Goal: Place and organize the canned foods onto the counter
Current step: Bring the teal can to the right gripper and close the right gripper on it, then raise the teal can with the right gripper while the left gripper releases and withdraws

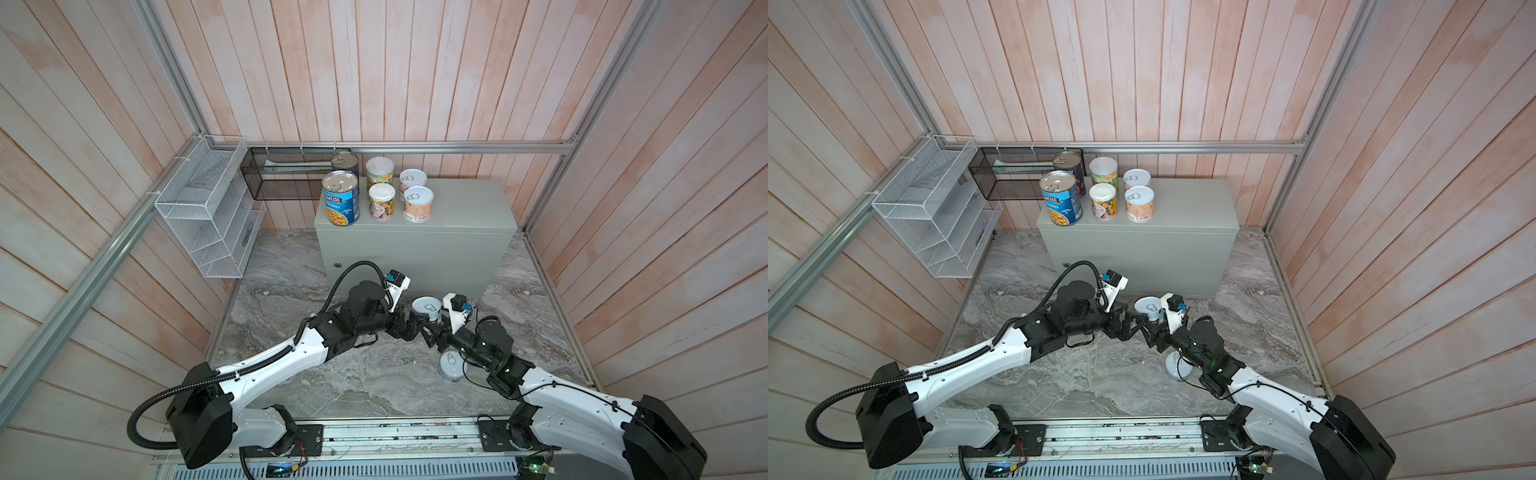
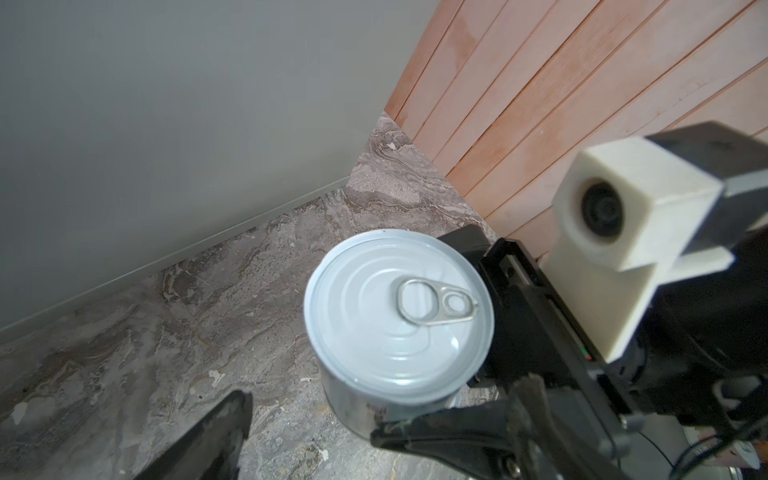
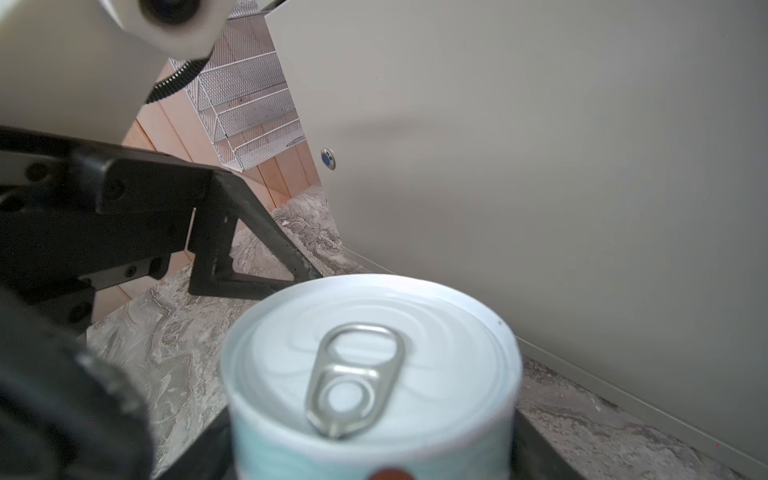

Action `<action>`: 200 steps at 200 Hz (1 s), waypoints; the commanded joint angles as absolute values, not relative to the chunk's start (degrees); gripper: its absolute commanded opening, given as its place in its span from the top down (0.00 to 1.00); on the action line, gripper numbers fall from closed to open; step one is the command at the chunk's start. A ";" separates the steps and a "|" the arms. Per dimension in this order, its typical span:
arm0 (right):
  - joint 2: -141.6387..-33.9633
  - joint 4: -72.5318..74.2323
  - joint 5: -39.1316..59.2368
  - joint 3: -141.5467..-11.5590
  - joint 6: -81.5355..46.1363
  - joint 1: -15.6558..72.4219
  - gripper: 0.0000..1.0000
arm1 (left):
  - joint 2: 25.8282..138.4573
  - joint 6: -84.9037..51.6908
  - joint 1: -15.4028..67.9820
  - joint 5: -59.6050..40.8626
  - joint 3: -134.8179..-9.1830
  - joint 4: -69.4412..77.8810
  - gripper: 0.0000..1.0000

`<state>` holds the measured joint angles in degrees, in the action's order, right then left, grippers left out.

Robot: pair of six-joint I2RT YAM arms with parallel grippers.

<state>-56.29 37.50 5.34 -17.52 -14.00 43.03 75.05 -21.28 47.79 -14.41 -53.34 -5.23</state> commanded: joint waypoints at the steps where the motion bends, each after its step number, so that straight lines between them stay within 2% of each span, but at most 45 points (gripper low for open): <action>1: -53.06 39.05 3.35 -17.48 -14.92 42.98 0.36 | 73.15 -21.92 47.16 -10.64 -51.47 -3.68 0.02; 58: -44.09 32.49 0.07 -17.78 -15.49 42.92 0.36 | 68.70 -22.58 44.82 -4.28 -43.49 2.17 0.00; 110: -38.49 20.77 -5.80 -25.66 -12.57 42.81 0.36 | 64.25 -19.31 43.27 0.68 -35.02 11.98 0.00; 155: -38.82 15.15 -9.24 -34.34 -12.12 42.76 0.36 | 65.03 -16.00 43.24 -1.48 -27.77 19.26 0.00; 200: -39.97 11.85 -12.56 -41.60 -11.66 42.72 0.35 | 63.52 -20.49 43.24 -8.05 -23.90 25.70 0.00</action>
